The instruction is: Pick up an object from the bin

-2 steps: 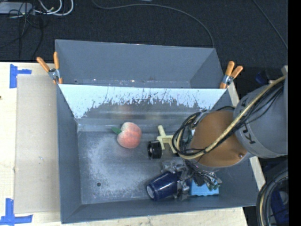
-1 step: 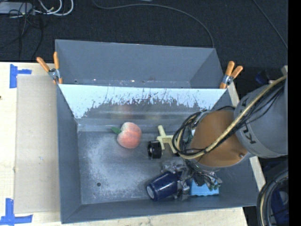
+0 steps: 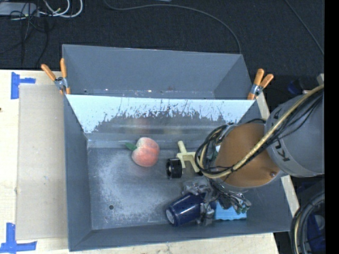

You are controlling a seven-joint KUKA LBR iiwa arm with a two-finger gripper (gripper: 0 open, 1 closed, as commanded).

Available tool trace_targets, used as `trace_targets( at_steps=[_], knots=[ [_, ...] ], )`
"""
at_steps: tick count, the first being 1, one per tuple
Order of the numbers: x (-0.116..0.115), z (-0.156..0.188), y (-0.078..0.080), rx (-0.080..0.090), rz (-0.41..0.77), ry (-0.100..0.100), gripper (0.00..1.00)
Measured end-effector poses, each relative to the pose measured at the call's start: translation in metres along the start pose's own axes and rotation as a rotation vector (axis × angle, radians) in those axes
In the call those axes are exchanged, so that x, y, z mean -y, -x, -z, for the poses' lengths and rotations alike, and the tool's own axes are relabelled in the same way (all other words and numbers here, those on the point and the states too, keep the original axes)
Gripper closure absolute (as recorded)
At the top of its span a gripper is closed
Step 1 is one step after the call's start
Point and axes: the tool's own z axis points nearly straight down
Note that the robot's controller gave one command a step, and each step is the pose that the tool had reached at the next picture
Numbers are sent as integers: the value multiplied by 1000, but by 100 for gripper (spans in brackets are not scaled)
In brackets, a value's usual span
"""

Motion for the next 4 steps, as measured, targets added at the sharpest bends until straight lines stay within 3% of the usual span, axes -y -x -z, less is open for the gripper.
trace_targets(
  at_steps=[2,3,4],
  knots=[
    [-1,14,-2,-8,1,3,100],
    [-1,31,-1,-5,1,2,100],
    [-2,52,-2,-14,1,5,100]
  ],
)
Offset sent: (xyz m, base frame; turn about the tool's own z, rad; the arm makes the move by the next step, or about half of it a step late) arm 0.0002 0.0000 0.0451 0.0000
